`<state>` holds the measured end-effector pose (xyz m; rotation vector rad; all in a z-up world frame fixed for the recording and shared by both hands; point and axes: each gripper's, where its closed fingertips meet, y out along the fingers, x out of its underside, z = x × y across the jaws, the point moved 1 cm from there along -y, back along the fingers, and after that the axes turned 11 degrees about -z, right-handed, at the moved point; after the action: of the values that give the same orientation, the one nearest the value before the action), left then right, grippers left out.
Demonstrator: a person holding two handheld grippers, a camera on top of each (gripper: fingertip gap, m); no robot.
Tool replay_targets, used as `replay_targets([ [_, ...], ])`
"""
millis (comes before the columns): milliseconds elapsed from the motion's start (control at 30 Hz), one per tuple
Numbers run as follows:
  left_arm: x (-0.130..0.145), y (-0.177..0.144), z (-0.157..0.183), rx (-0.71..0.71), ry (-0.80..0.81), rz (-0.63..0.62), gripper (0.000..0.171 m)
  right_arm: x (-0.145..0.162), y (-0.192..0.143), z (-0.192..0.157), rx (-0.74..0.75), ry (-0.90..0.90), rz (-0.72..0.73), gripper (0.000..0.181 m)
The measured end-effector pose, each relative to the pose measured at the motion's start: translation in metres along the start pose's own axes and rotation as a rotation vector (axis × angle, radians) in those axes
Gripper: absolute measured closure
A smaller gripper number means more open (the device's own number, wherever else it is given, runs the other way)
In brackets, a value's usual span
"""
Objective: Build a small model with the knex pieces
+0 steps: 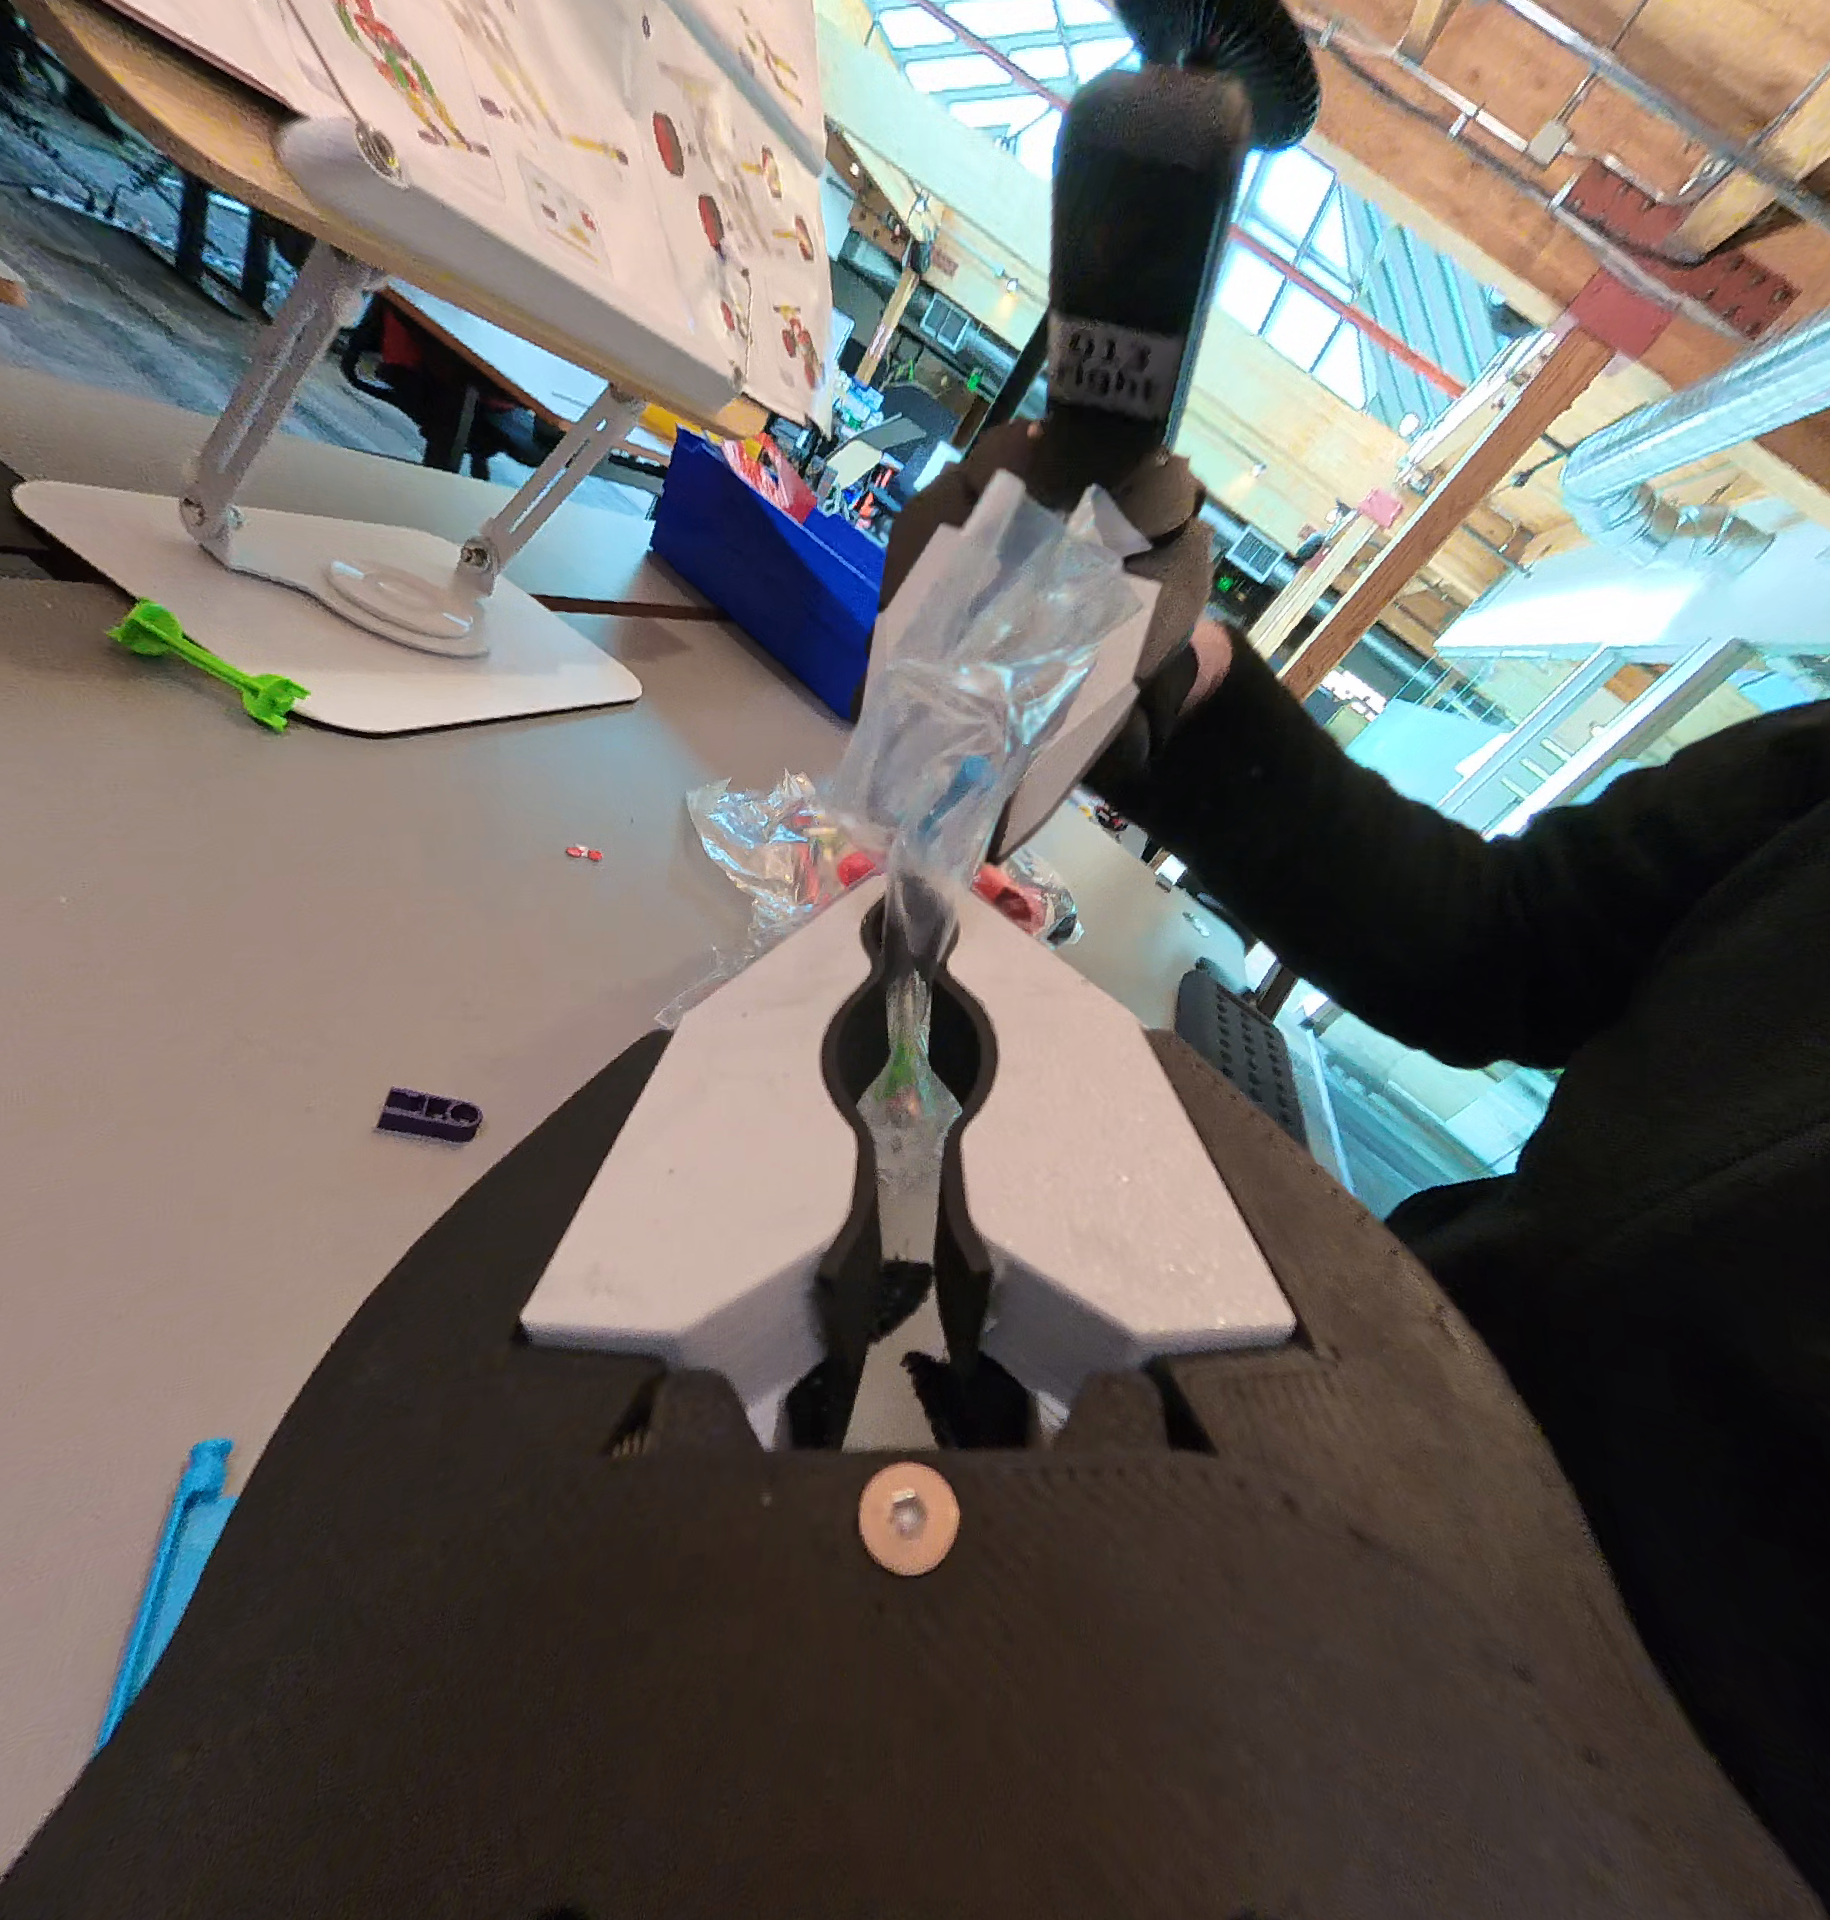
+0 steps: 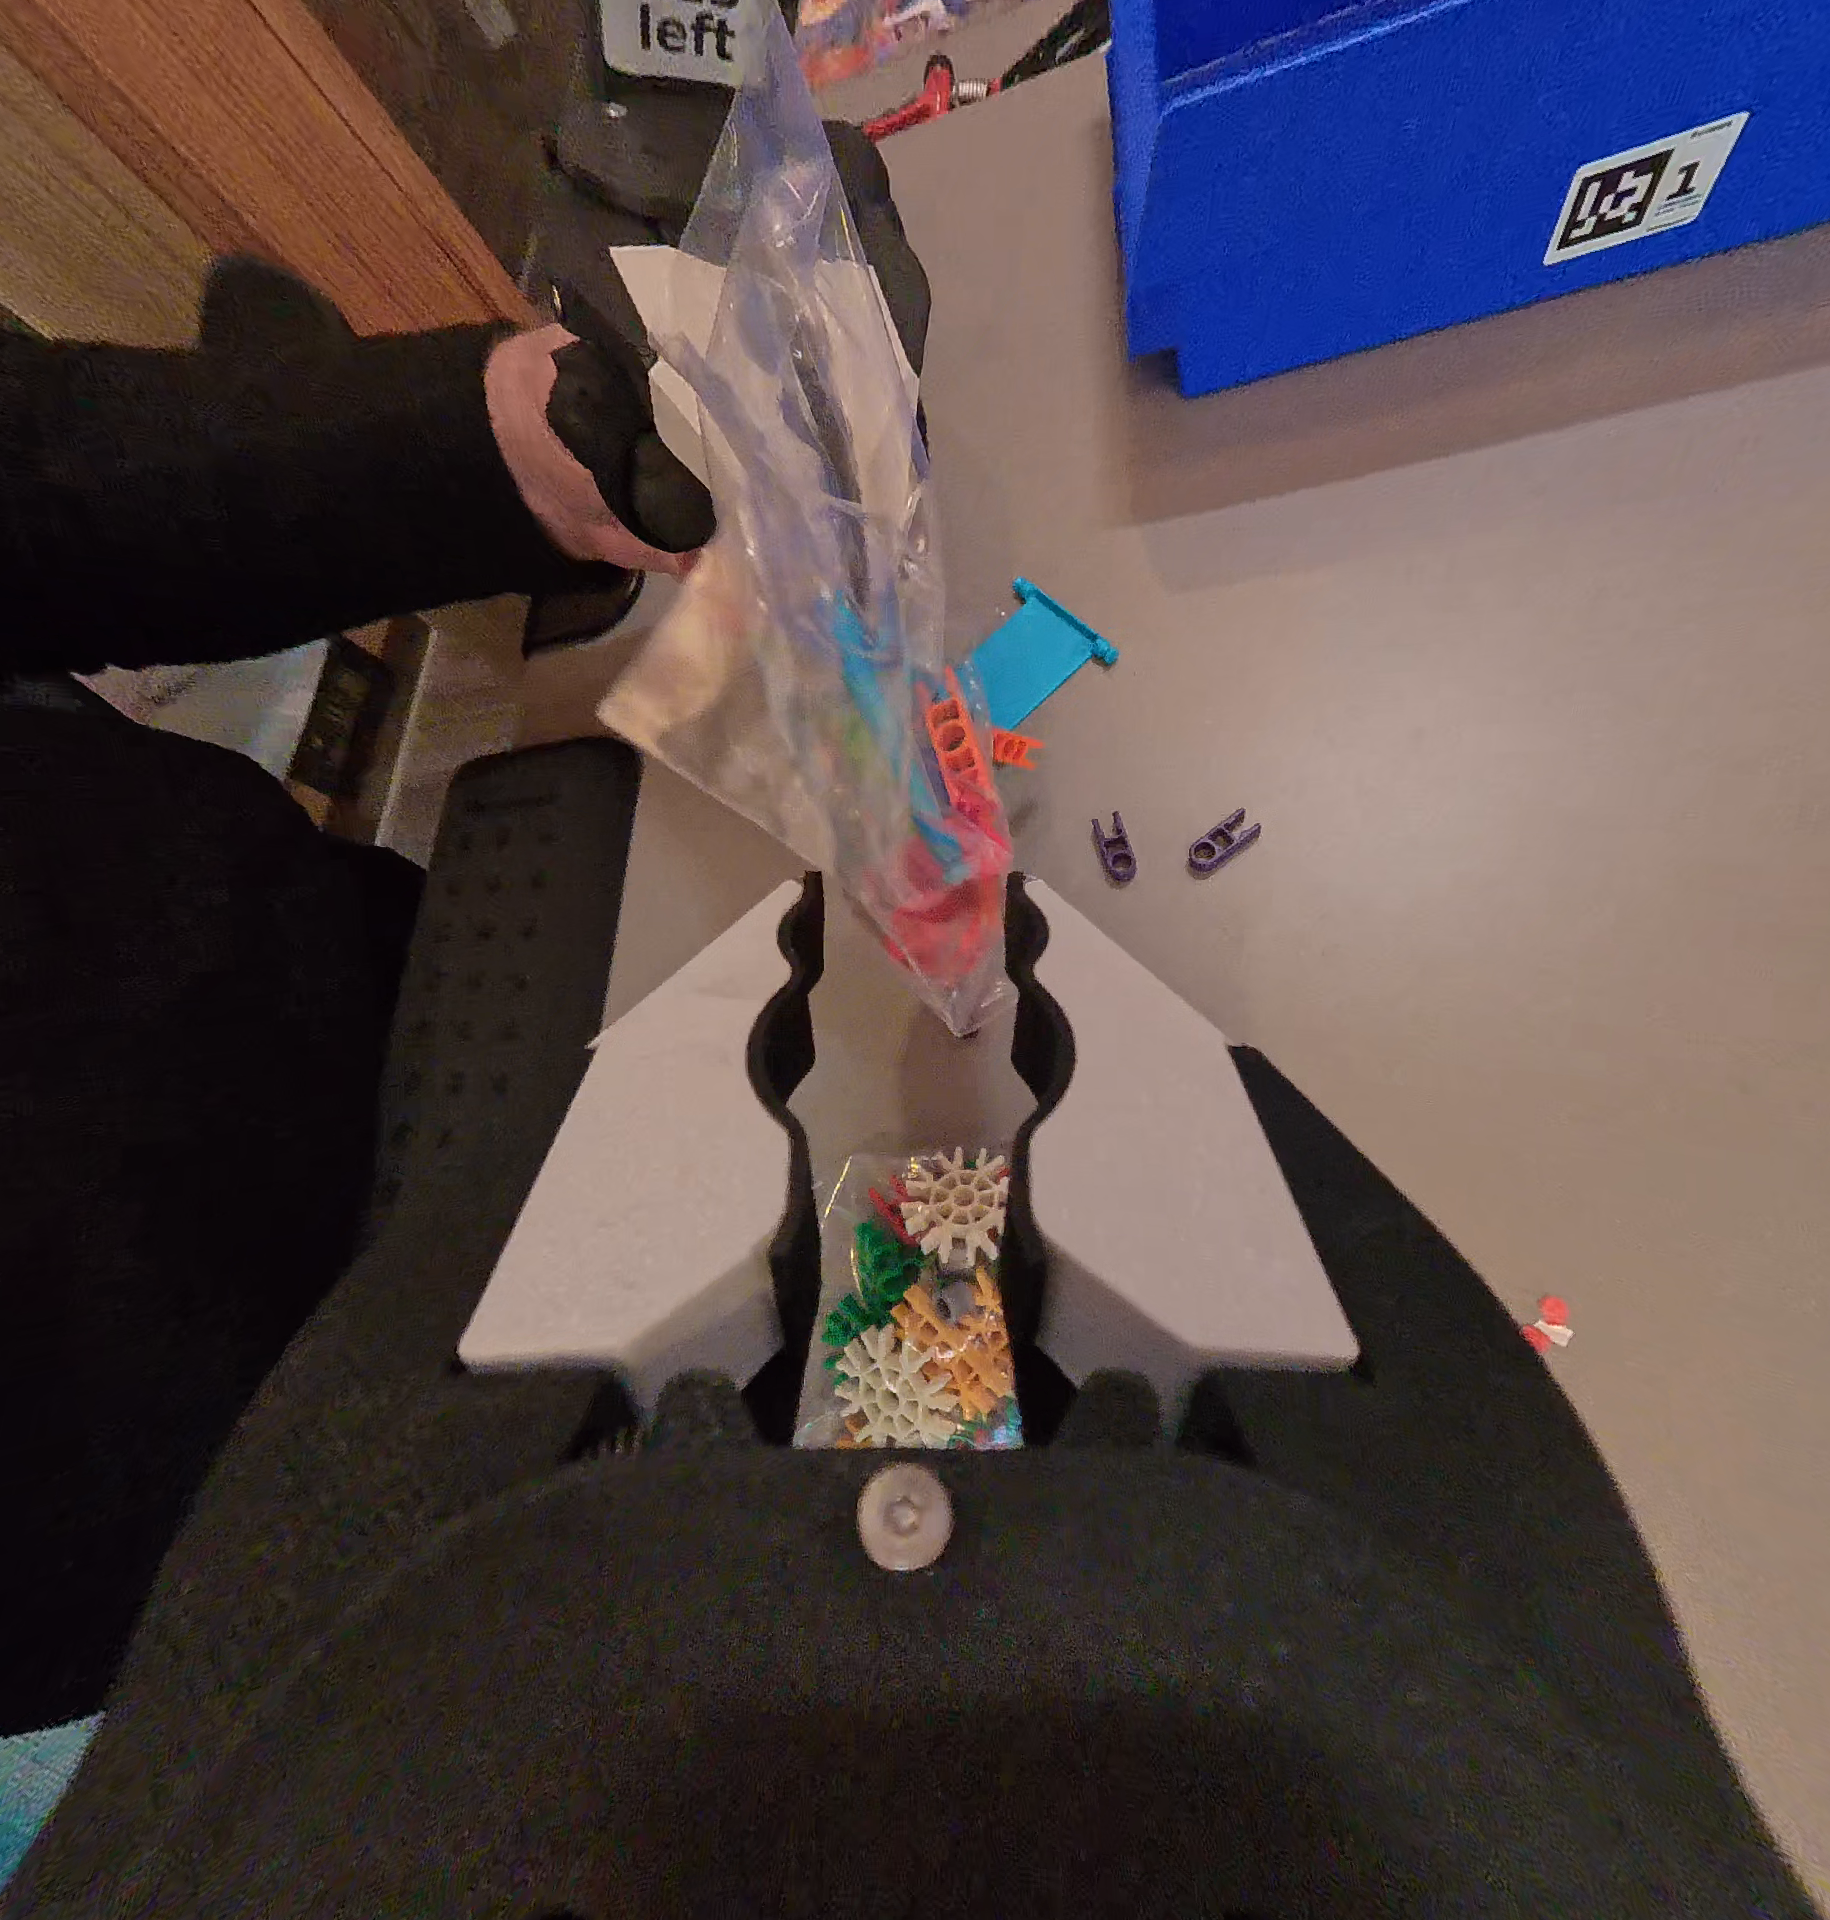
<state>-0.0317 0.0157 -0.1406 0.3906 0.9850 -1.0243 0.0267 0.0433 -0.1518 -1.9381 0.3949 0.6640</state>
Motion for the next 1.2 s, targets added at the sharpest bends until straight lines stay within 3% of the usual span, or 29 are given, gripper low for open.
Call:
replay_targets([
  [67, -0.001, -0.002, 0.000, 0.025, -0.010, 0.018, 0.171, 0.002, -0.003, 0.002, -0.002, 0.017, 0.050, 0.165],
  [133, -0.003, -0.002, -0.001, 0.043, -0.030, 0.046, 0.171, -0.003, -0.002, 0.002, -0.010, 0.029, 0.106, 0.166],
  [233, 0.004, 0.002, -0.005, 0.045, -0.051, 0.013, 0.171, -0.002, 0.001, 0.000, -0.001, 0.002, 0.071, 0.181],
  [400, 0.023, 0.005, -0.016, -0.018, -0.065, -0.086, 0.161, 0.004, 0.009, -0.001, 0.066, -0.059, -0.094, 0.181],
  [500, 0.031, 0.003, -0.020, -0.052, -0.074, -0.118, 0.155, -0.007, 0.007, -0.005, 0.098, -0.093, -0.099, 0.181],
  [567, 0.035, 0.002, -0.025, -0.100, -0.068, -0.141, 0.152, 0.002, 0.014, -0.002, 0.136, -0.114, -0.218, 0.181],
  [633, 0.039, 0.002, -0.024, -0.090, -0.083, -0.166, 0.143, -0.016, 0.012, -0.008, 0.118, -0.130, -0.152, 0.181],
  [733, 0.044, 0.004, -0.025, -0.112, -0.062, -0.202, 0.149, 0.003, 0.027, 0.000, 0.148, -0.157, -0.321, 0.181],
  [800, 0.041, 0.003, -0.024, -0.115, -0.054, -0.184, 0.152, -0.018, 0.016, -0.007, 0.110, -0.142, -0.192, 0.181],
  [867, 0.041, 0.003, -0.026, -0.113, -0.064, -0.194, 0.150, 0.002, 0.029, 0.002, 0.131, -0.140, -0.323, 0.181],
  [967, 0.042, 0.003, -0.026, -0.107, -0.059, -0.206, 0.152, -0.009, 0.026, -0.006, 0.077, -0.124, -0.241, 0.181],
  [1033, 0.042, 0.004, -0.026, -0.101, -0.059, -0.213, 0.153, 0.008, 0.035, 0.000, 0.083, -0.117, -0.338, 0.181],
  [1133, 0.045, 0.004, -0.026, -0.100, -0.046, -0.244, 0.162, 0.002, 0.028, -0.002, 0.052, -0.083, -0.261, 0.181],
  [1200, 0.045, 0.005, -0.026, -0.097, -0.043, -0.254, 0.168, 0.013, 0.029, 0.003, 0.052, -0.057, -0.312, 0.181],
])
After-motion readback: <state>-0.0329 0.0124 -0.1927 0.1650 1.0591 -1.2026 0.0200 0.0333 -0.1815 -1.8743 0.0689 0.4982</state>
